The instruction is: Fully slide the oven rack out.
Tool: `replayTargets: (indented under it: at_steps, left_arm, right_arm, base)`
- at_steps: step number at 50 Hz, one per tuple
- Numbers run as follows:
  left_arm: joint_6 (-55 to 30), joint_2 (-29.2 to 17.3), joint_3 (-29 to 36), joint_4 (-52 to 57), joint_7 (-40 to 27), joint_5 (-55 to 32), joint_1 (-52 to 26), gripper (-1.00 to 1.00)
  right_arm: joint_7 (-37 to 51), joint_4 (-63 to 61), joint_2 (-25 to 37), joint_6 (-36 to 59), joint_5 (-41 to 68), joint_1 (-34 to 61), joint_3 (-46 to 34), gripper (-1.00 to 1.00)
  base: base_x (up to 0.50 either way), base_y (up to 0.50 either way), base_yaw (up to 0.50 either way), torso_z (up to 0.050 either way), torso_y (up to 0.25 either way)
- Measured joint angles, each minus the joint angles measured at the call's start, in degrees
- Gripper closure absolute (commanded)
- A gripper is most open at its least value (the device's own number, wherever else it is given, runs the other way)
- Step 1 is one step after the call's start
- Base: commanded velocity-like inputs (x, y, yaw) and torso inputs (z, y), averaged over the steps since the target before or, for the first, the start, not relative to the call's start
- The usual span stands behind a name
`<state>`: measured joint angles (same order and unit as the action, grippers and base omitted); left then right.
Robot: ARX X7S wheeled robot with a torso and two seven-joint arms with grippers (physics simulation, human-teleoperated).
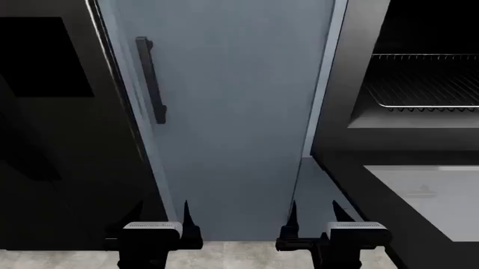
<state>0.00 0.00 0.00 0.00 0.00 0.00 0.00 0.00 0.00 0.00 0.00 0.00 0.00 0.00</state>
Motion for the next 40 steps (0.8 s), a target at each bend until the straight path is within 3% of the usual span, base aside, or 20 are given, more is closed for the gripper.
replayTargets:
  at_steps: [13,40]
  left_arm:
    - [-0.2,-1.5,1.7,0.1,-1.8,-1.5,-0.1,-1.00]
    - [0.3,-4.1,4.7,0.1,-5.2,-4.1,-0.1,-1.00]
  right_arm:
    - [2.3,-0.1,1.5,-0.5,0.4,-0.1,-2.2,-1.00]
    - [6.4,0.2,4.3,-1.1,0.8,0.0,-5.6,-1.00]
  base:
    - [-0.03,0.00,0.00,0.000,0.000]
    - [-0.49,0.00,0.00,0.000,0.000]
